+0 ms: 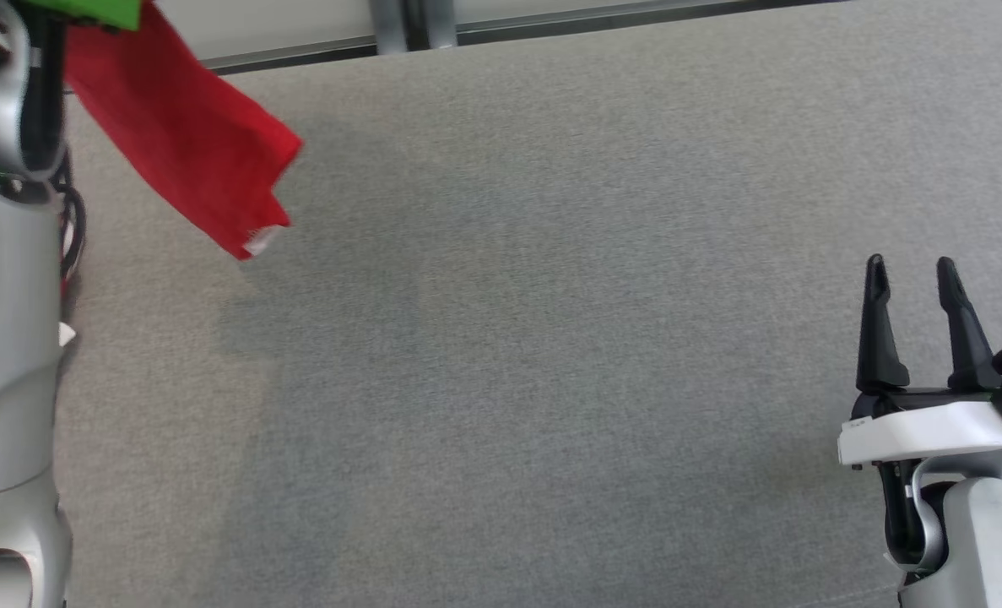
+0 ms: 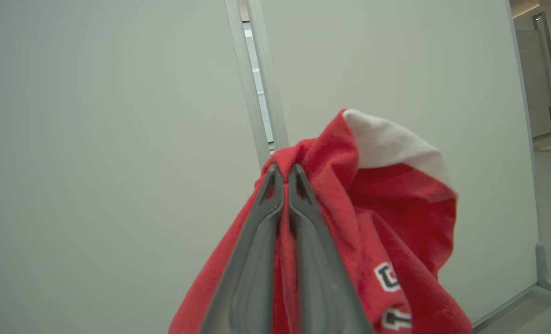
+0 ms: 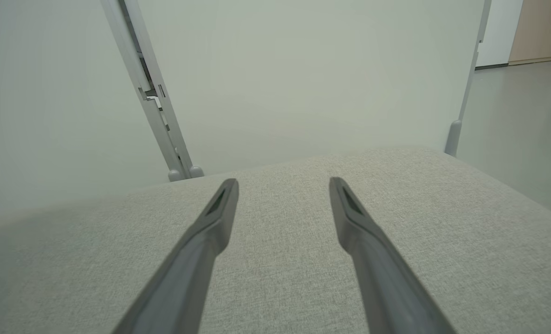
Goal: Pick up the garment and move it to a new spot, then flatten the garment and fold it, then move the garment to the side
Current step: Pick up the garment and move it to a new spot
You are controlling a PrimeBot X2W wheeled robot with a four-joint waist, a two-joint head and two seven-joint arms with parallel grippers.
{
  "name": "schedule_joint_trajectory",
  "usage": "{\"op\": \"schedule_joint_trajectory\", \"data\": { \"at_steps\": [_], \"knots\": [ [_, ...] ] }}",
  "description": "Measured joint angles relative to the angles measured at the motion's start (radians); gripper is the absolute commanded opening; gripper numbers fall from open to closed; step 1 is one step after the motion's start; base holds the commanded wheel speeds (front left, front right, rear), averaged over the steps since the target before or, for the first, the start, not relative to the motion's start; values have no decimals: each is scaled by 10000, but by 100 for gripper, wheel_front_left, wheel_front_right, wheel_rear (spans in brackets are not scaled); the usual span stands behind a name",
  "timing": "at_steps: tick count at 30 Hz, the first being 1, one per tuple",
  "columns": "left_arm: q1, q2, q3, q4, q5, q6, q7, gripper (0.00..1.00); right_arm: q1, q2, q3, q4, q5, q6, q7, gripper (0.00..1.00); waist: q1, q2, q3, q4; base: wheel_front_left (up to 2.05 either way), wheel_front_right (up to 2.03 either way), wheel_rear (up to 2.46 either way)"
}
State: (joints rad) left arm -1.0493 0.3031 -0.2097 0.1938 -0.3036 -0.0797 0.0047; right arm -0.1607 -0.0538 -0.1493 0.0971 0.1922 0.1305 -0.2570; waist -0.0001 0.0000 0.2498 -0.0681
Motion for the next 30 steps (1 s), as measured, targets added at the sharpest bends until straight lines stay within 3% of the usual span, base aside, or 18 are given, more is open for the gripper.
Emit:
{"op": "schedule_joint_trajectory", "data": {
  "at_steps": [11,19,25,26,27,28,30],
  "knots": [
    [422,-1141,-1787,-94,-186,-272,316,0,-146,33,725,389,734,0,-56,100,0,0,-73,-1659,0,0,0],
    [2402,-1850,-2669,993,-510,-297,-276,0,-132,33,1045,391,1024,0,-58,100,0,0,-51,-2648,0,0,0],
    [3674,-2194,-3208,2360,-732,-261,-872,0,-153,33,1183,389,1058,0,-58,100,0,0,85,-2989,0,0,0],
    [3825,-2242,-3279,2631,-807,-263,-940,10,-165,33,1214,389,1058,0,-58,100,0,0,105,-3003,0,0,0],
    [3947,-2263,-3352,2830,-828,-263,-972,89,-176,33,1243,393,1058,0,-56,100,0,0,114,-3004,0,0,0],
    [4080,-2291,-3409,3043,-838,-263,-1106,100,-188,35,1273,395,1058,0,-58,100,0,0,120,-2995,0,0,0],
    [4211,-2326,-3551,3344,-874,-263,-1292,100,-190,35,1313,403,1058,0,-58,100,0,0,118,-2958,0,0,0]
  ]
}}
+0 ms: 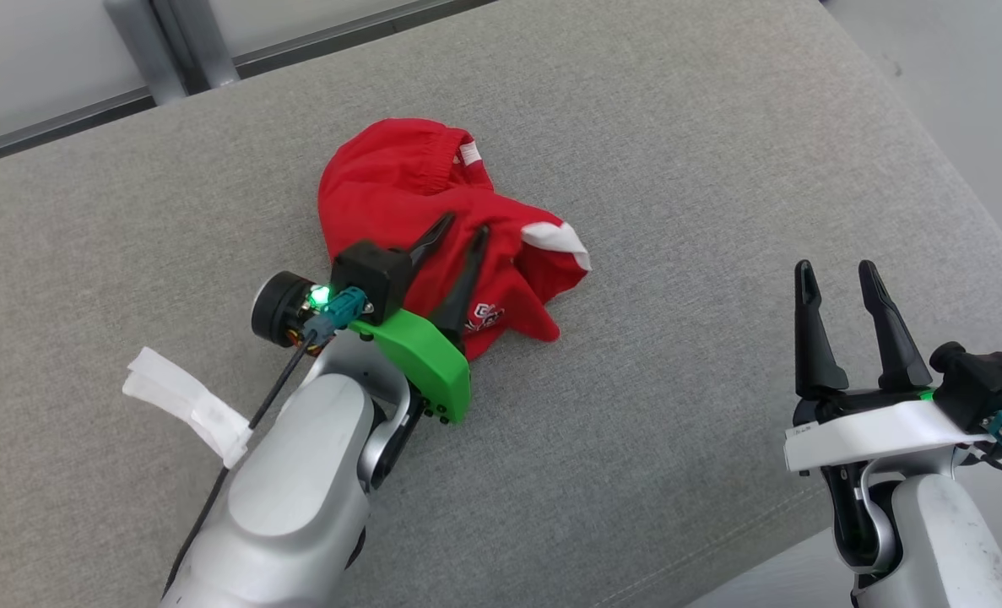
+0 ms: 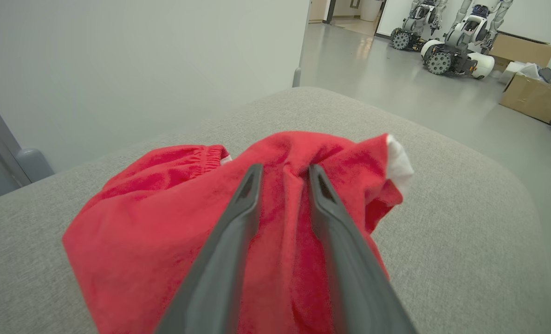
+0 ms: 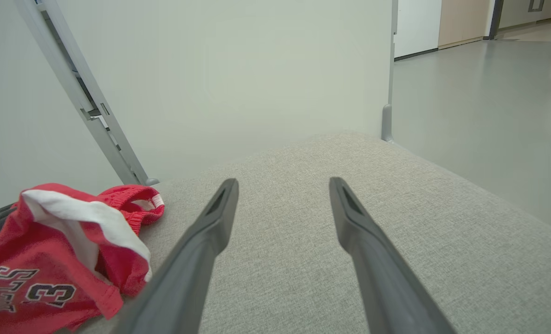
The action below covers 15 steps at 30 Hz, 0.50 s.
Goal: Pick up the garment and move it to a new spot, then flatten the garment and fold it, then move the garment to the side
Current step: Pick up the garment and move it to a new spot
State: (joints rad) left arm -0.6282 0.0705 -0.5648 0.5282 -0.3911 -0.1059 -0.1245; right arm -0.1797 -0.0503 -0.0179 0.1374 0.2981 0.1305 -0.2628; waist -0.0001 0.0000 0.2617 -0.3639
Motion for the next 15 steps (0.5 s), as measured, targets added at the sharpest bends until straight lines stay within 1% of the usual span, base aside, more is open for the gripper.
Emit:
{"op": "schedule_joint_trajectory", "data": {
  "at_steps": [3,6,10,15],
  "knots": [
    [73,-65,-217,265,-50,-27,-387,100,8,0,15,35,-6,0,0,100,0,0,-58,115,0,0,0],
    [66,-100,-249,245,-44,-15,-755,100,67,2,-19,33,-50,0,0,100,0,0,-183,273,0,0,0],
    [39,-61,-23,-105,-40,182,-1101,100,150,2,-86,6,-163,0,0,100,0,0,-372,573,0,0,0],
    [233,407,602,-771,-56,546,-1315,100,317,6,-163,-23,-360,0,0,100,0,0,-683,1049,0,0,0]
  ]
}}
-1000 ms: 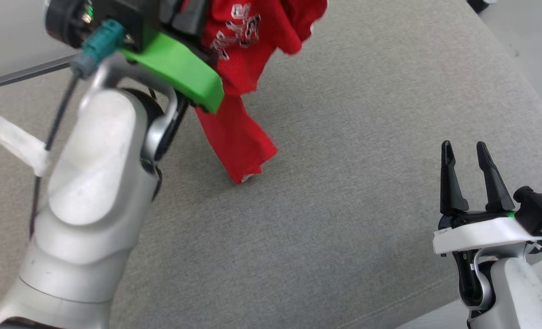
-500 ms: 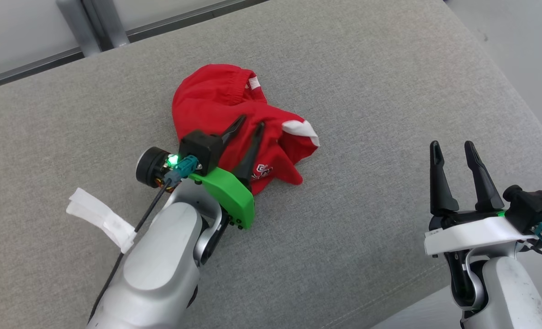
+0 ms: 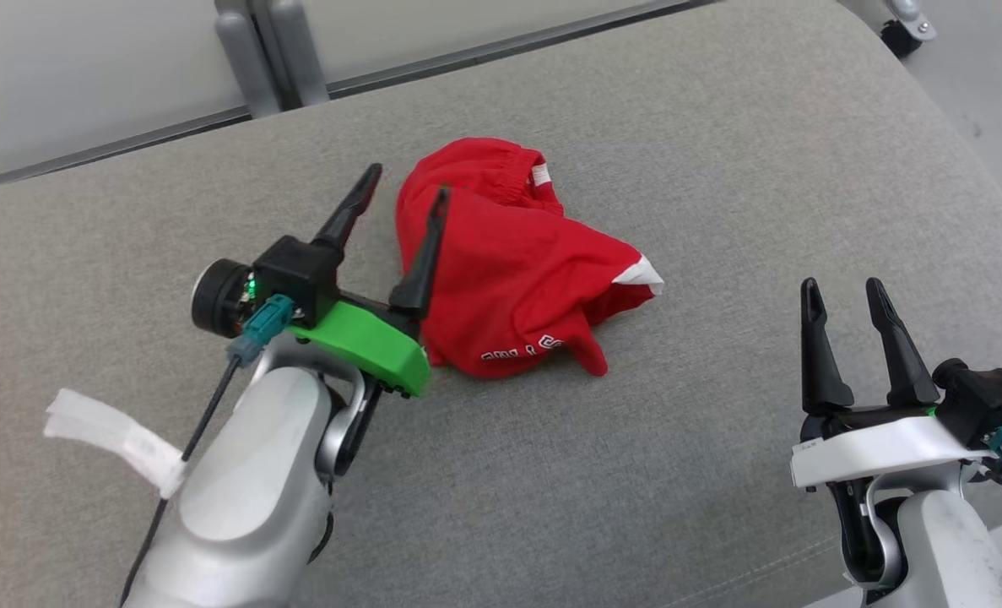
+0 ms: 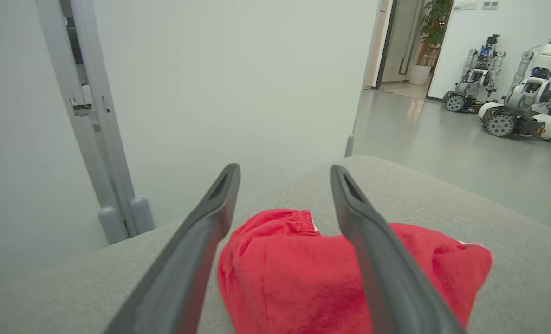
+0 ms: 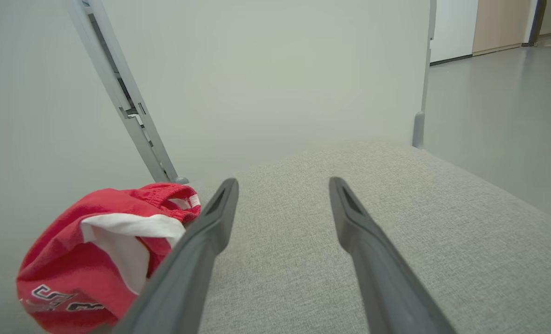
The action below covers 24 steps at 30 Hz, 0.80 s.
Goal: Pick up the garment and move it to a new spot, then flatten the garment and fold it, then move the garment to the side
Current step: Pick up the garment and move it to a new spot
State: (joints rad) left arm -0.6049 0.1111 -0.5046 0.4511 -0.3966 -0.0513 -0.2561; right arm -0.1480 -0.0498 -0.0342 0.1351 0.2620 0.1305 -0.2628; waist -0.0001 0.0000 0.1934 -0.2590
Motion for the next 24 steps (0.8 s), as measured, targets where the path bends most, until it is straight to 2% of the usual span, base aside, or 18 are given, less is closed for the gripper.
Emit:
{"op": "schedule_joint_trajectory", "data": {
  "at_steps": [11,18,24],
  "knots": [
    [1620,1175,1574,-1580,117,698,-69,100,245,0,4,-134,-305,0,0,100,0,0,-691,1167,0,0,0],
    [3068,1526,2840,-2485,163,976,-79,100,289,4,117,-127,-481,0,0,100,0,0,-1043,1834,0,0,0],
    [4328,1488,3572,-2892,295,993,-81,100,457,2,121,-86,-589,0,0,100,0,0,-1374,2201,0,0,0]
  ]
}}
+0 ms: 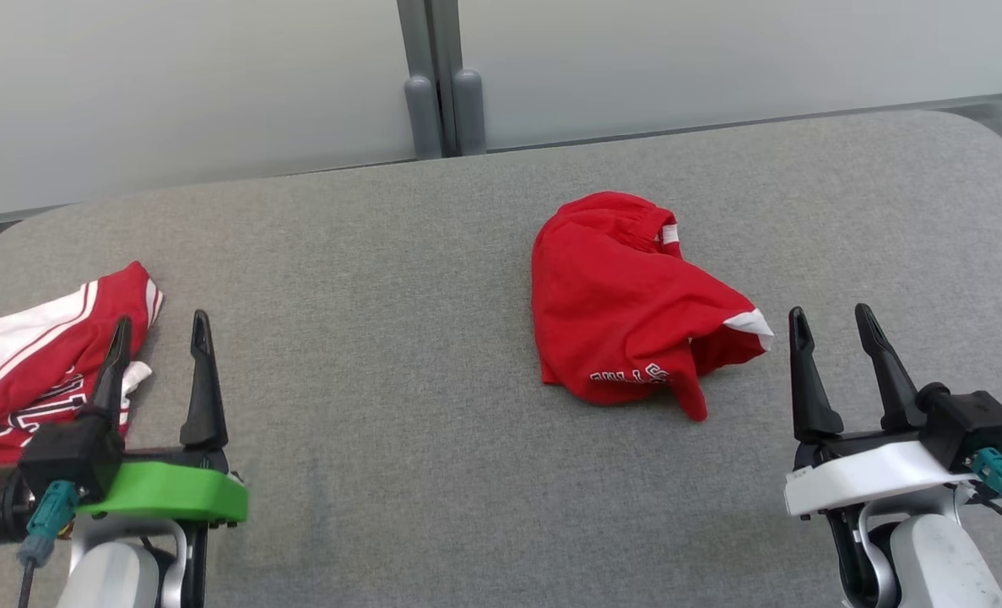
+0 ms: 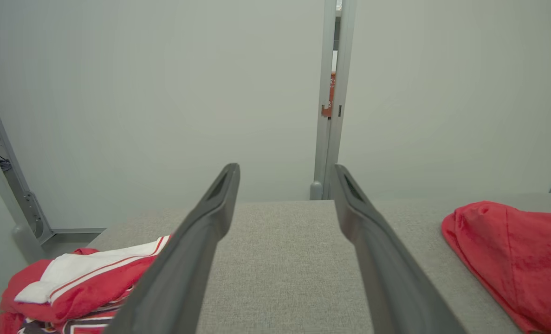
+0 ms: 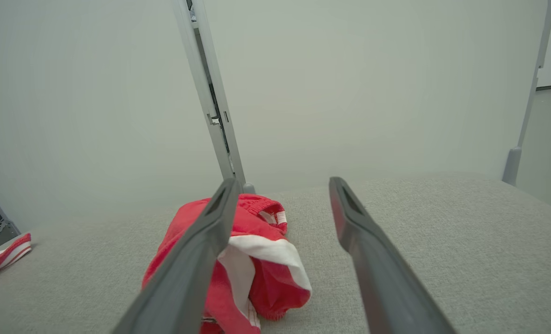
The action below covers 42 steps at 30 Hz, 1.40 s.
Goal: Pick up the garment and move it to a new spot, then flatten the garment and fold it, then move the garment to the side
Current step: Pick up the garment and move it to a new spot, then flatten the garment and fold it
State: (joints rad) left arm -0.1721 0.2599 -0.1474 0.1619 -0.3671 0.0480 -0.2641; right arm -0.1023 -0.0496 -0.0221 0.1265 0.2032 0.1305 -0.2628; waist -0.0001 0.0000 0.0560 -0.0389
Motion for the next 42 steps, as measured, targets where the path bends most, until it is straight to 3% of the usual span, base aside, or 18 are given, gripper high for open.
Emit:
{"op": "schedule_joint_trajectory", "data": {
  "at_steps": [6,19,42],
  "knots": [
    [850,-301,380,-295,188,-132,0,100,154,0,44,10,-82,0,2,100,0,0,-282,263,0,0,0],
    [1388,-719,765,-420,665,-917,0,100,444,-4,88,-123,-178,0,167,100,0,0,-369,473,0,0,0],
    [1406,-1164,1250,-94,1137,-1317,0,100,703,-4,10,-36,-146,0,196,100,0,0,-352,411,0,0,0]
  ]
}}
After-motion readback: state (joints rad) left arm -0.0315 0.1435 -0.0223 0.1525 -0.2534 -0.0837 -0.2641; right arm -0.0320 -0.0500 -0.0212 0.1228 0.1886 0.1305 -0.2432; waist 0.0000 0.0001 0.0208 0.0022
